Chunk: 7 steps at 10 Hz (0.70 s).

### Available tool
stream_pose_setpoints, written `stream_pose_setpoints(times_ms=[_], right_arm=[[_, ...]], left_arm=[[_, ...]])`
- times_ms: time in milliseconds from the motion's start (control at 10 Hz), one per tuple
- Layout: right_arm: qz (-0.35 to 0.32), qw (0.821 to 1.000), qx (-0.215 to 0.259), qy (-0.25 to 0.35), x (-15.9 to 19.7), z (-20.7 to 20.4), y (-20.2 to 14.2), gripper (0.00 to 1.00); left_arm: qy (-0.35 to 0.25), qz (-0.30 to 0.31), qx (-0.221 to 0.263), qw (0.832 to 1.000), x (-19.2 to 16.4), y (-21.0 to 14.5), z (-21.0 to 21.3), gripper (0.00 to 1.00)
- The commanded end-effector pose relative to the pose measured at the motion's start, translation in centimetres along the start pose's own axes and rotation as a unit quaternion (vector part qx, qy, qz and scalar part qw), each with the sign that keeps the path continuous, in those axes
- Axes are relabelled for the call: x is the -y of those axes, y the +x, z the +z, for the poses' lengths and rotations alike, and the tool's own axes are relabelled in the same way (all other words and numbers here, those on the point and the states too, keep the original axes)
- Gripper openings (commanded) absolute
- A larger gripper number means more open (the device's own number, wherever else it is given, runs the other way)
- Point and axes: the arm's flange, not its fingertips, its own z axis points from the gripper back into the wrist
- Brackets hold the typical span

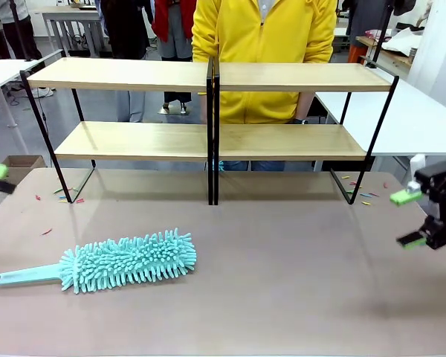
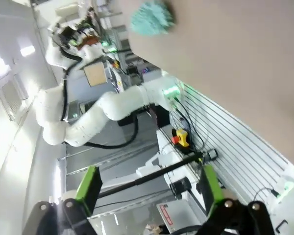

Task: Clean the shelves.
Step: Place the Duster on the table.

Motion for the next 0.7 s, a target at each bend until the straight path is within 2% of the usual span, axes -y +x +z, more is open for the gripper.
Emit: stream_pose_setpoints(times_ms=[0, 100, 200, 300, 400, 500, 600], right_arm=[[0.016, 0.997, 0.047, 0.065, -1.5, -1.4, -2.5, 1.0], [0.01, 0.991, 0.061, 0.118, -1.9, -1.2, -2.9, 1.0], [0.013, 0.988, 0.072, 0.136, -2.3, -1.1, -3.2, 1.0], [0.024, 0.985, 0.076, 0.154, -2.8, -1.0, -3.8, 1.0], [0.019, 0.985, 0.102, 0.141, -3.5, -0.9, -4.2, 1.0], [0.024, 0.99, 0.066, 0.125, -3.7, 2.1, -0.3, 1.0], [0.024, 0.99, 0.066, 0.125, -3.7, 2.1, -0.3, 1.0]], left_arm=[[-0.024, 0.025, 0.14, 0.99, 1.7, -0.9, 1.6, 1.0], [-0.031, 0.042, 0.185, 0.981, 1.7, -1.1, 2.7, 1.0], [-0.023, 0.063, 0.211, 0.975, 1.4, -1.2, 3.4, 1.0], [-0.06, 0.056, 0.223, 0.971, 1.1, -1.6, 4.4, 1.0], [-0.091, 0.056, 0.235, 0.966, 0.9, -1.9, 5.3, 1.0], [-0.035, 0.06, 0.201, 0.977, 1.0, -1.5, 4.9, 1.0], [-0.035, 0.06, 0.201, 0.977, 1.0, -1.5, 4.9, 1.0]])
